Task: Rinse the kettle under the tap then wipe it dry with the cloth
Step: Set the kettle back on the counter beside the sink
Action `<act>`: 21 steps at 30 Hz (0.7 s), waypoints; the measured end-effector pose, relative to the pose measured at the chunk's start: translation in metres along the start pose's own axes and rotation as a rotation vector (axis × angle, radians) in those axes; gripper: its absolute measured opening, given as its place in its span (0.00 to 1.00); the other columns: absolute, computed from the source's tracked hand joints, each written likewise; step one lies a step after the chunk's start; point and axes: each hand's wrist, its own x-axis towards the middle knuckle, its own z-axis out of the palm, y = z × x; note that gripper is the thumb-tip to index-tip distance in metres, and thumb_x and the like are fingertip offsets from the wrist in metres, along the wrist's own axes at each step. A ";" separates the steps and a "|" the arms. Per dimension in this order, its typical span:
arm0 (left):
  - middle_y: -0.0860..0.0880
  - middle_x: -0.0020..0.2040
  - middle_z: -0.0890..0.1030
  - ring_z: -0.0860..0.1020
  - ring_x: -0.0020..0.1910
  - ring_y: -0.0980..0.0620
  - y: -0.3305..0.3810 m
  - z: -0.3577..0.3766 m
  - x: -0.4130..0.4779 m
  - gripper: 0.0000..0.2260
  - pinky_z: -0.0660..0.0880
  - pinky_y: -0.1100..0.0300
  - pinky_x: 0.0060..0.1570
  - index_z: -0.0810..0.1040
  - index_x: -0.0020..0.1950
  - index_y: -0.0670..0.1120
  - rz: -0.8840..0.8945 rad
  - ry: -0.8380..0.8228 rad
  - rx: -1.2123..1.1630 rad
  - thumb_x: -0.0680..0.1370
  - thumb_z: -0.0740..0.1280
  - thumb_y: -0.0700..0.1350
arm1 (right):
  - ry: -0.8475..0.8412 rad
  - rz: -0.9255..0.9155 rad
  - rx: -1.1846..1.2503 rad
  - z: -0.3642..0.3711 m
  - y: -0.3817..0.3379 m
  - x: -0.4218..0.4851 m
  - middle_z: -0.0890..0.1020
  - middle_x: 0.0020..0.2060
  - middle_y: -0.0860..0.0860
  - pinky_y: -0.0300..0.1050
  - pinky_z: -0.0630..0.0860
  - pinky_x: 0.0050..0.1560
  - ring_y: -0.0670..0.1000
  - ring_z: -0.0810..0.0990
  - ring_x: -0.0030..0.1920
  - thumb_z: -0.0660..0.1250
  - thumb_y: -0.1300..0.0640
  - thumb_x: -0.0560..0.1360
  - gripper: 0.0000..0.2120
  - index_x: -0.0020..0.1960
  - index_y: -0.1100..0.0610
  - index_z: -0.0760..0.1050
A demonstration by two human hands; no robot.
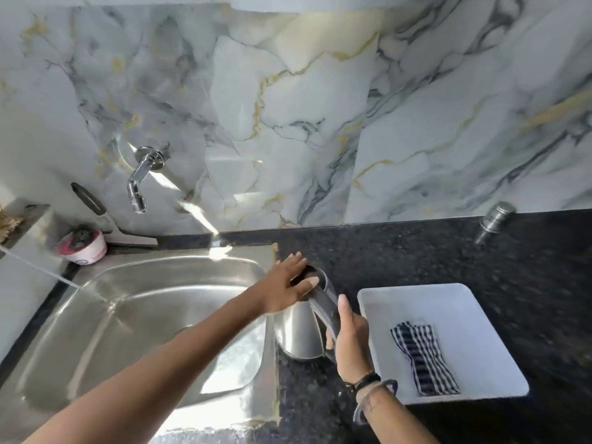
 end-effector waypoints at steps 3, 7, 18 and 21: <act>0.46 0.81 0.49 0.45 0.80 0.50 0.004 0.022 -0.004 0.36 0.44 0.51 0.78 0.55 0.80 0.45 -0.006 -0.093 0.023 0.78 0.61 0.63 | 0.139 0.059 0.034 0.008 0.024 -0.022 0.77 0.21 0.50 0.48 0.75 0.28 0.52 0.77 0.23 0.57 0.27 0.72 0.31 0.29 0.53 0.76; 0.47 0.81 0.47 0.42 0.79 0.50 0.005 0.034 -0.013 0.41 0.44 0.52 0.76 0.55 0.80 0.45 0.071 -0.088 0.075 0.75 0.65 0.65 | 0.174 0.040 0.067 0.013 0.037 -0.043 0.77 0.23 0.53 0.64 0.78 0.35 0.55 0.76 0.29 0.56 0.31 0.74 0.28 0.37 0.53 0.80; 0.47 0.80 0.41 0.42 0.80 0.47 0.002 0.053 -0.045 0.47 0.46 0.48 0.78 0.51 0.81 0.49 0.038 0.030 0.298 0.70 0.53 0.76 | -0.202 -0.022 -0.009 -0.007 0.048 -0.068 0.82 0.49 0.31 0.30 0.72 0.56 0.31 0.78 0.56 0.51 0.44 0.83 0.16 0.51 0.38 0.78; 0.45 0.81 0.44 0.45 0.80 0.45 0.017 0.069 -0.060 0.51 0.46 0.49 0.78 0.51 0.81 0.48 -0.150 0.184 0.306 0.67 0.56 0.78 | -0.134 -0.091 -0.186 -0.043 0.054 -0.051 0.82 0.37 0.49 0.52 0.78 0.43 0.48 0.81 0.41 0.53 0.38 0.79 0.21 0.41 0.52 0.75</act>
